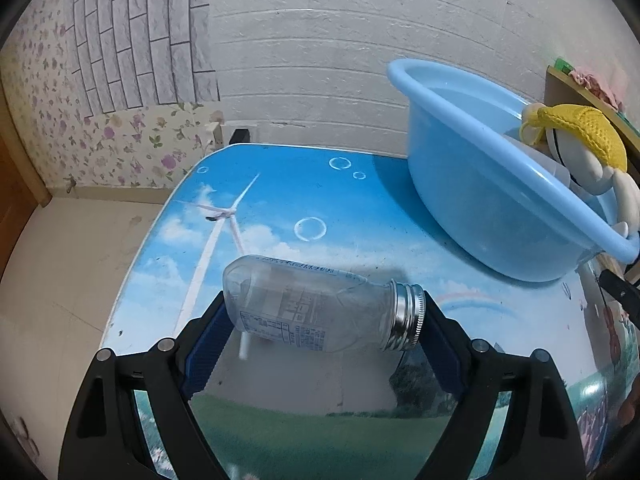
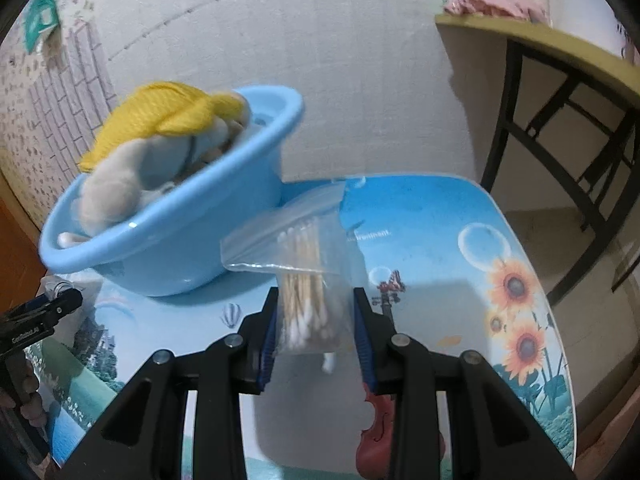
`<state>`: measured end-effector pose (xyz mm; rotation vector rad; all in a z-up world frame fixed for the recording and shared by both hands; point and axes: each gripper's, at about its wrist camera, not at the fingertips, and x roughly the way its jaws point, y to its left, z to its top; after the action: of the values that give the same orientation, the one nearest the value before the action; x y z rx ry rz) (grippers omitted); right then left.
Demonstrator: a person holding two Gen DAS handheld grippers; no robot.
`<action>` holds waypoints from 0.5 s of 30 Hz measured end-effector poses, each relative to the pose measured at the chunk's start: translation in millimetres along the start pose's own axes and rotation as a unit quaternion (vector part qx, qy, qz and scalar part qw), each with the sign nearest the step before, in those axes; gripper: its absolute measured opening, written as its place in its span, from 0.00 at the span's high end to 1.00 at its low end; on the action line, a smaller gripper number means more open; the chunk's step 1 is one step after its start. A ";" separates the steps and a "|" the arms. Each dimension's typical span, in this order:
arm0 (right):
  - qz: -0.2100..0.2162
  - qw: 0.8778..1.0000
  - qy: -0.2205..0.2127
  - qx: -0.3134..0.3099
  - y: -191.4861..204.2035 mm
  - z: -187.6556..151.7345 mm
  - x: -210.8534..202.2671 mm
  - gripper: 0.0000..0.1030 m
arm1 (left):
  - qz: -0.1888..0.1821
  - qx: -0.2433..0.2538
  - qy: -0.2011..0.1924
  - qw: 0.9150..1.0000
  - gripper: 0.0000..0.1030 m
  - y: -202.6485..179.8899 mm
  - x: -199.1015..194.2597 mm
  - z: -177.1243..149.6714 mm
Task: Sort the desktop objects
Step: 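Lift the glass bottle with the left gripper while the right lifts the swab bag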
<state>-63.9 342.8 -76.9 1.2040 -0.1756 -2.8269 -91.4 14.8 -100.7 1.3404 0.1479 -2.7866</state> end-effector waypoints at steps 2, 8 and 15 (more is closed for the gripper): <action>0.011 1.000 0.003 0.013 -3.4 -4.6 -4.2 0.68 | -0.007 -0.020 -0.016 1.000 0.16 6.2 -10.1 -3.6; 0.025 0.999 -0.006 0.034 -13.9 -8.2 -18.1 0.68 | -0.008 -0.023 -0.041 0.999 0.16 9.4 -28.4 -8.0; 0.047 0.996 -0.062 0.054 -13.4 7.0 -53.1 0.68 | -0.014 -0.038 -0.112 0.993 0.15 4.9 -74.4 4.5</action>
<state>-32.5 362.1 -35.9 1.0091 -0.3844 -2.8424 -48.0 9.4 -40.2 1.0087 0.2614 -2.8954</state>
